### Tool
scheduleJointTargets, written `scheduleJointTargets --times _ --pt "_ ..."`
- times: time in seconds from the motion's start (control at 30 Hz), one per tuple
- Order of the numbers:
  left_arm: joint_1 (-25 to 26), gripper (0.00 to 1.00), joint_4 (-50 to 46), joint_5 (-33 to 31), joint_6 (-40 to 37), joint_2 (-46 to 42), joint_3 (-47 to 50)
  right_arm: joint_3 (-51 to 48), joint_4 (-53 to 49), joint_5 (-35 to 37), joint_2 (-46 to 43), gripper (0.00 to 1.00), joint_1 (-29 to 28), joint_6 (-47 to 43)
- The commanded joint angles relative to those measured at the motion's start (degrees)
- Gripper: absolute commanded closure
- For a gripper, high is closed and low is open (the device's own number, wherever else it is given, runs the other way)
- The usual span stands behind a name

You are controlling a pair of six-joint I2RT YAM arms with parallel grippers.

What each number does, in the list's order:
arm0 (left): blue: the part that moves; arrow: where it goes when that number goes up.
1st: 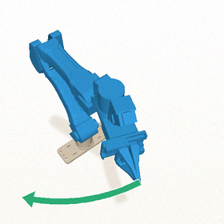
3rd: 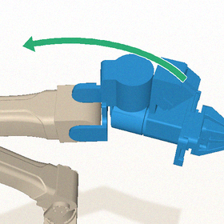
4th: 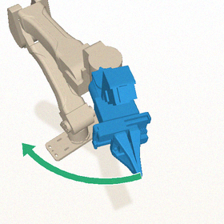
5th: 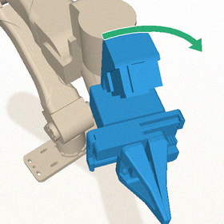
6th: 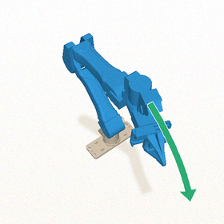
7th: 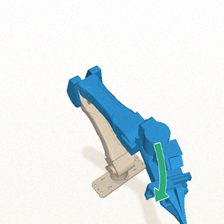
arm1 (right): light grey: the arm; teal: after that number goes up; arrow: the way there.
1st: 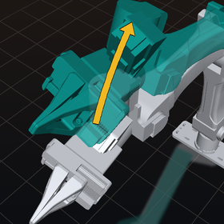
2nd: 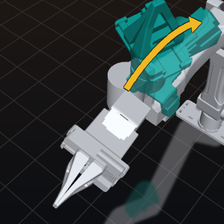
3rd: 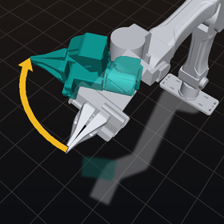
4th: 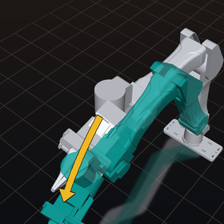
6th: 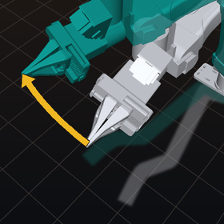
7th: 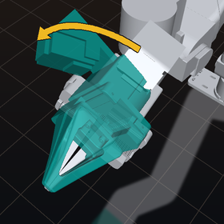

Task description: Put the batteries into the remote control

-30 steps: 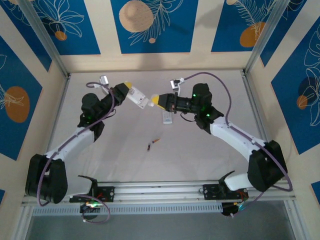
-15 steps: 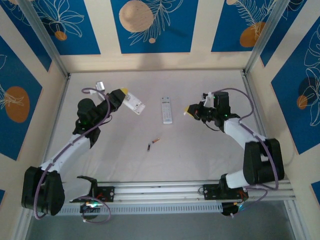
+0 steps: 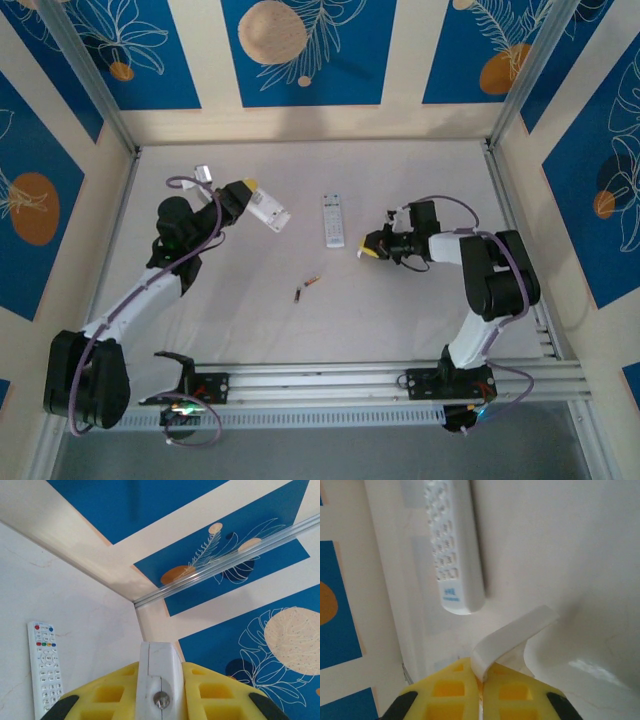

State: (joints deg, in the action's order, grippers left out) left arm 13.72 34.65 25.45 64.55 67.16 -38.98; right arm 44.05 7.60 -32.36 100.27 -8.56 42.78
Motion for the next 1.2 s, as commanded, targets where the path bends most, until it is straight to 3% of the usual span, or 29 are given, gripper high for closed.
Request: scheduleJointTargets --times 0.0,0.17,0.23,0.3,0.43,0.53,0.63,0.73,0.87,1.17 --pt "-0.5 1.00 1.9 1.6 -0.7 0.2 0.0 -2.5 0.4 1.2 -0.1 0.83 0.8 -1.0" --pt "-0.5 1.00 1.8 1.5 -0.6 0.9 -0.1 -8.3 -2.6 8.8 -5.3 0.74 2.7 2.9" --pt "-0.6 1.00 1.7 1.5 -0.7 1.2 -0.3 -10.5 -4.7 11.6 -8.8 0.66 4.0 4.6" --pt "-0.6 1.00 1.0 1.7 -1.2 1.6 -0.5 -12.0 -7.2 13.4 -13.1 0.57 4.8 5.9" --pt "-0.5 1.00 -2.6 1.6 -3.7 1.3 -0.7 -10.9 -12.8 16.8 -23.9 0.49 4.4 6.3" --pt "-0.5 1.00 -5.1 1.8 -5.6 0.7 -0.7 -6.4 -14.4 19.4 -31.6 0.43 -1.4 0.5" --pt "-0.5 1.00 -5.6 3.7 -6.5 0.5 -0.8 1.9 -17.4 25.4 -34.8 0.32 -13.6 -13.5" --pt "-0.5 1.00 -6.5 7.2 -6.9 0.9 -2.1 9.7 -18.7 31.1 -33.9 0.02 -25.5 -26.5" --pt "-0.4 1.00 -8.3 10.0 -7.4 0.9 -3.8 19.3 -20.6 32.8 -27.2 0.00 -32.9 -36.0" --pt "-0.4 1.00 -10.2 13.3 -5.8 2.4 -6.9 36.9 -29.3 34.5 -9.3 0.02 -40.8 -45.8"
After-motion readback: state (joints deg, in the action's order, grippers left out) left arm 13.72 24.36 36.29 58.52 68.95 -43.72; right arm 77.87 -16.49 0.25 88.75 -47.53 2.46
